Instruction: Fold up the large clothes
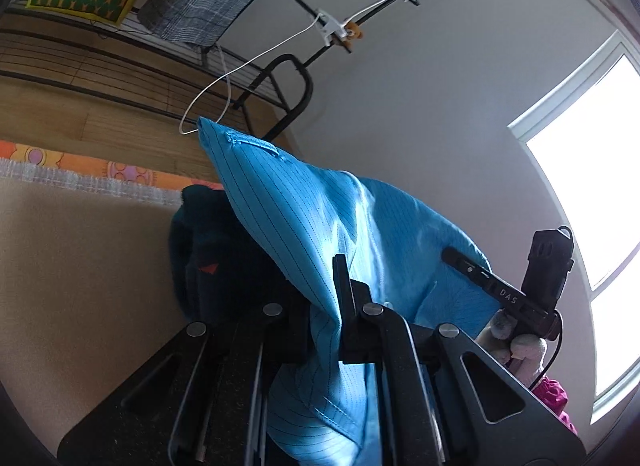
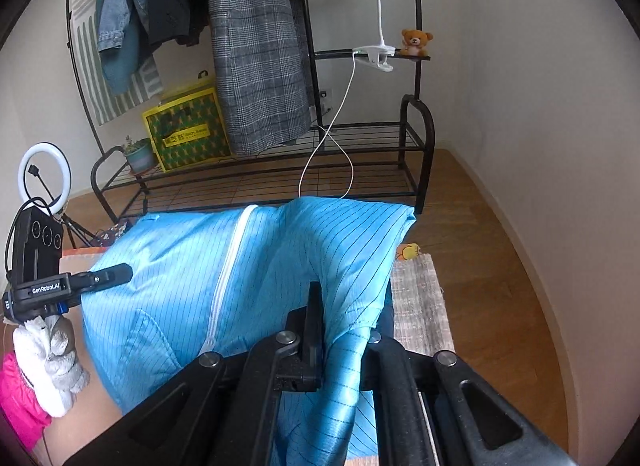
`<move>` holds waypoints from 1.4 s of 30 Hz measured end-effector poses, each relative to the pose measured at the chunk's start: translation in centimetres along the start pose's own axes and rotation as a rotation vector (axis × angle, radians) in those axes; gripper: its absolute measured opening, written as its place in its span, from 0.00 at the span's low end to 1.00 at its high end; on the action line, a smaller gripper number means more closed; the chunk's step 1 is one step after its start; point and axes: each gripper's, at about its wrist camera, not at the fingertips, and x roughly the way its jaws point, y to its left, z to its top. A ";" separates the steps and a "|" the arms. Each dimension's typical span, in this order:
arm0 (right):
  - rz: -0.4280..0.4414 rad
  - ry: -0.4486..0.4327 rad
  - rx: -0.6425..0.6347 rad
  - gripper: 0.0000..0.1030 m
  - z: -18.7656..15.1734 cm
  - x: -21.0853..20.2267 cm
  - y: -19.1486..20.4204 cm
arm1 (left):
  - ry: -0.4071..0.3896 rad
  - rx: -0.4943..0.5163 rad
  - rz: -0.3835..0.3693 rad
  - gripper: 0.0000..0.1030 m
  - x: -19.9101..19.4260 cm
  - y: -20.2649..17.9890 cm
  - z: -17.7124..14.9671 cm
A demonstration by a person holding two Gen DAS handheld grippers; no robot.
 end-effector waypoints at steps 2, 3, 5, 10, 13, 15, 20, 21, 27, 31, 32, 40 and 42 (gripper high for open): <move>0.006 0.010 0.021 0.02 -0.4 0.7 -0.9 | 0.004 -0.002 0.022 0.06 0.5 0.8 0.0; 0.011 0.019 0.037 0.02 -0.8 1.0 -1.5 | 0.008 0.001 0.027 0.07 0.6 1.0 -0.1; -0.005 0.036 0.069 0.09 -1.2 1.6 -2.6 | 0.015 0.014 0.048 0.07 0.7 1.1 -0.2; -0.156 0.084 0.131 0.26 -2.2 3.0 -4.5 | 0.010 0.045 0.130 0.19 0.7 0.6 -0.5; -0.225 0.121 0.129 0.30 -3.1 3.8 -4.7 | 0.017 0.083 0.192 0.28 0.5 0.0 -0.9; -0.260 0.143 0.123 0.35 -3.4 4.4 -4.7 | 0.019 0.109 0.228 0.29 0.2 -0.4 -1.1; -0.266 0.105 0.143 0.38 -2.8 3.1 -4.5 | 0.005 0.149 0.260 0.29 -1.9 -1.7 -1.3; -0.269 0.092 0.147 0.41 -2.7 2.5 -4.4 | 0.000 0.154 0.264 0.29 -2.4 -2.0 -1.3; -0.251 -0.004 0.170 0.44 -2.2 -2.8 -2.9 | -0.034 0.202 0.267 0.29 -6.4 -5.4 -1.7; -0.238 -0.064 0.153 0.44 -2.2 -7.2 -0.6 | -0.050 0.261 0.231 0.29 -10.3 -9.5 -3.3; -0.224 -0.082 0.147 0.44 -2.3 -8.5 0.1 | -0.058 0.279 0.232 0.29 -11.2 -10.5 -3.8; -0.165 -0.202 0.121 0.44 -3.9 -19.3 6.5 | -0.117 0.466 0.235 0.47 -20.4 -19.4 -9.0; -0.166 -0.235 0.097 0.45 -4.7 -22.4 8.5 | -0.145 0.508 0.242 0.51 -22.7 -21.0 -10.5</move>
